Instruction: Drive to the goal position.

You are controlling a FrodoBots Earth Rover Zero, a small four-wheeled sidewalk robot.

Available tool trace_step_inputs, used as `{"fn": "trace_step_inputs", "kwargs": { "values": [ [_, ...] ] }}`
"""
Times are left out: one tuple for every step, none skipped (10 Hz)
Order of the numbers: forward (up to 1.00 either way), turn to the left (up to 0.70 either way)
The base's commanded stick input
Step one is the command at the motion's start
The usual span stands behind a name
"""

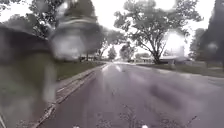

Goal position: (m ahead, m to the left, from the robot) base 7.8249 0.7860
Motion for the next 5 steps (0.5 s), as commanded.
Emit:
{"fn": "trace_step_inputs", "kwargs": {
  "values": [
    [0.50, 0.00],
    [0.50, 0.00],
    [0.50, 0.00],
    [0.50, 0.00],
    [0.50, 0.00]
  ]
}}
